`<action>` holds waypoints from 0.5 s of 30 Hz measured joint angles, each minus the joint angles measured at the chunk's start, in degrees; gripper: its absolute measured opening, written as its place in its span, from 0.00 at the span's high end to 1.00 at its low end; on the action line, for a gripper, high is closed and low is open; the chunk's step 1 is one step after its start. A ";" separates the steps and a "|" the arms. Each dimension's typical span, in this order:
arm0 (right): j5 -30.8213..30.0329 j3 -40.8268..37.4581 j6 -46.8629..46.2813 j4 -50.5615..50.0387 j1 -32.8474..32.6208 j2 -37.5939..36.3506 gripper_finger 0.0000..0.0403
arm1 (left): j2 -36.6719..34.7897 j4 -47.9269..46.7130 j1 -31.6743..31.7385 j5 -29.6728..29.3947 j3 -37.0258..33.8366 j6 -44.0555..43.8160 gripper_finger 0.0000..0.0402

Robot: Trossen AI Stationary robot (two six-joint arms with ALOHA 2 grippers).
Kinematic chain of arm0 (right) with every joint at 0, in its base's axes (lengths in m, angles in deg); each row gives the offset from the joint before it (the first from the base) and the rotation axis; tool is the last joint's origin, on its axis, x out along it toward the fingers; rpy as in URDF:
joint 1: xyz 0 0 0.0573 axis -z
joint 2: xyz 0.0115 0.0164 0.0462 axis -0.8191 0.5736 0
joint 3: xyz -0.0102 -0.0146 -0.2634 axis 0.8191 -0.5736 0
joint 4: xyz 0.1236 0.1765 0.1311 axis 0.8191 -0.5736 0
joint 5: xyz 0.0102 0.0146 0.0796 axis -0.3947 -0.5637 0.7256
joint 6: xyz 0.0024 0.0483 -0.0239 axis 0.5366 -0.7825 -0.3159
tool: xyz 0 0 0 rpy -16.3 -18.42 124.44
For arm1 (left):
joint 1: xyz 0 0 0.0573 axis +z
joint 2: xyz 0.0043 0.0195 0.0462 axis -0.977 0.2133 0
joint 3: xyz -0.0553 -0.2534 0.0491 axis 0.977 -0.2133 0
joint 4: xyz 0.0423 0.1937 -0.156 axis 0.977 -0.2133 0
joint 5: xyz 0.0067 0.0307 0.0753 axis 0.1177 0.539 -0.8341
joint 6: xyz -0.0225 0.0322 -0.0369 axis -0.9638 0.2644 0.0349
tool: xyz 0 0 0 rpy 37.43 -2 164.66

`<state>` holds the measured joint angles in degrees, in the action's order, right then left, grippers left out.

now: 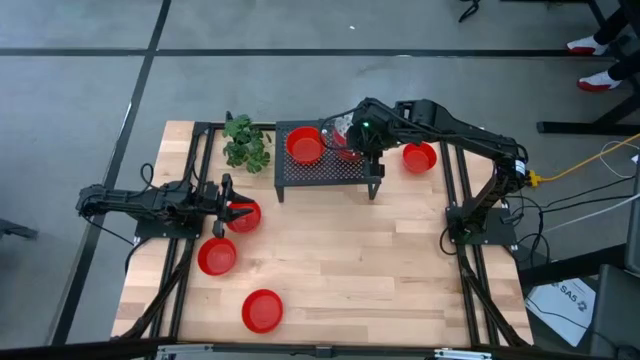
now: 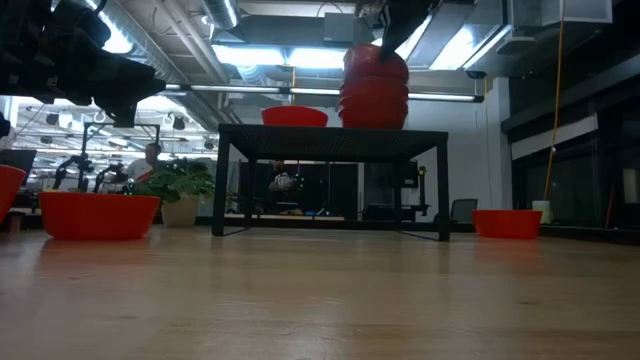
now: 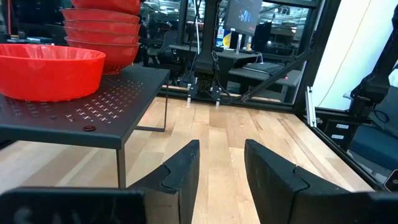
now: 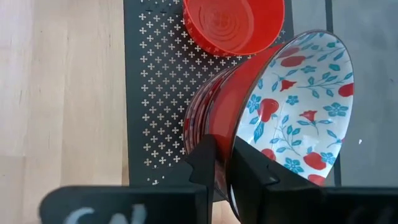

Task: Pick & Place Mini bowls
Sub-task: Stack the white bowl on the top of the white bowl on the shelf

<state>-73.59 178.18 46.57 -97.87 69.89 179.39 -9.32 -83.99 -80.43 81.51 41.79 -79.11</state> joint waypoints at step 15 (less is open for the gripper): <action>0.00 0.00 -1.74 0.45 0.00 0.00 0.89 | 0.00 0.00 0.01 0.00 0.00 0.00 0.69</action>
<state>-73.59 178.18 44.83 -97.42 69.89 179.39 -9.32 -83.99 -80.41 81.51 41.79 -79.11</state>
